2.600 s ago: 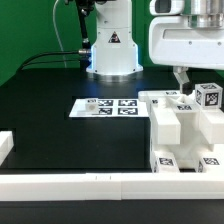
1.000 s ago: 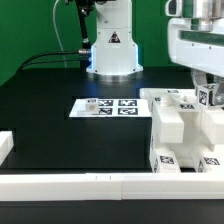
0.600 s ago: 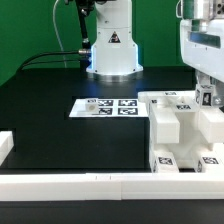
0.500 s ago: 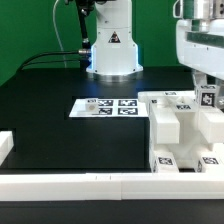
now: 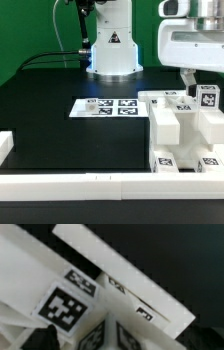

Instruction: Assemble chair

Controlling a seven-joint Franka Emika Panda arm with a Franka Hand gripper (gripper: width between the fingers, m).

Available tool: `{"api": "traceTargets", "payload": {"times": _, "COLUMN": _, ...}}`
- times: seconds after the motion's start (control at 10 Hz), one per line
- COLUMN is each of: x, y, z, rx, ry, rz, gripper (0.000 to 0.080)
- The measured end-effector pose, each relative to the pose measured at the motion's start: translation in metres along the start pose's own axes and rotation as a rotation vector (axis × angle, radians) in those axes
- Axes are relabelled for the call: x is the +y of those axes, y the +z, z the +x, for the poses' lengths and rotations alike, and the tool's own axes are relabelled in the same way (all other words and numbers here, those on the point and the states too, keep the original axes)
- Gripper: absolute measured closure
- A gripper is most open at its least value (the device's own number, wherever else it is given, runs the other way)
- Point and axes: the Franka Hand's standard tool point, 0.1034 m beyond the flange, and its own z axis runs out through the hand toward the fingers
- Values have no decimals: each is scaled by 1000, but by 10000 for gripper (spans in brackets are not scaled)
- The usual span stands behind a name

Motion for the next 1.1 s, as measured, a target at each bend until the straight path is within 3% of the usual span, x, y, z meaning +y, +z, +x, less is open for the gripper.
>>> {"api": "traceTargets", "payload": {"times": 0.1, "x": 1, "y": 0, "z": 1, "rx": 1, "ry": -92, "rz": -3, "gripper": 151}}
{"api": "traceTargets", "payload": {"times": 0.2, "x": 2, "y": -1, "z": 5, "rx": 22, "ry": -360, "rz": -31, "gripper": 151}}
{"api": "traceTargets", "payload": {"times": 0.3, "x": 2, "y": -1, "z": 6, "rx": 29, "ry": -439, "rz": -39, "gripper": 151}}
{"api": "traceTargets", "payload": {"times": 0.5, "x": 2, "y": -1, "z": 6, "rx": 29, "ry": -392, "rz": -38, "gripper": 180}}
{"api": "traceTargets", "payload": {"times": 0.7, "x": 3, "y": -1, "z": 7, "rx": 30, "ry": -263, "rz": -37, "gripper": 536}}
{"api": "traceTargets", "payload": {"times": 1.1, "x": 4, "y": 0, "z": 6, "rx": 30, "ry": 205, "rz": -29, "gripper": 534}}
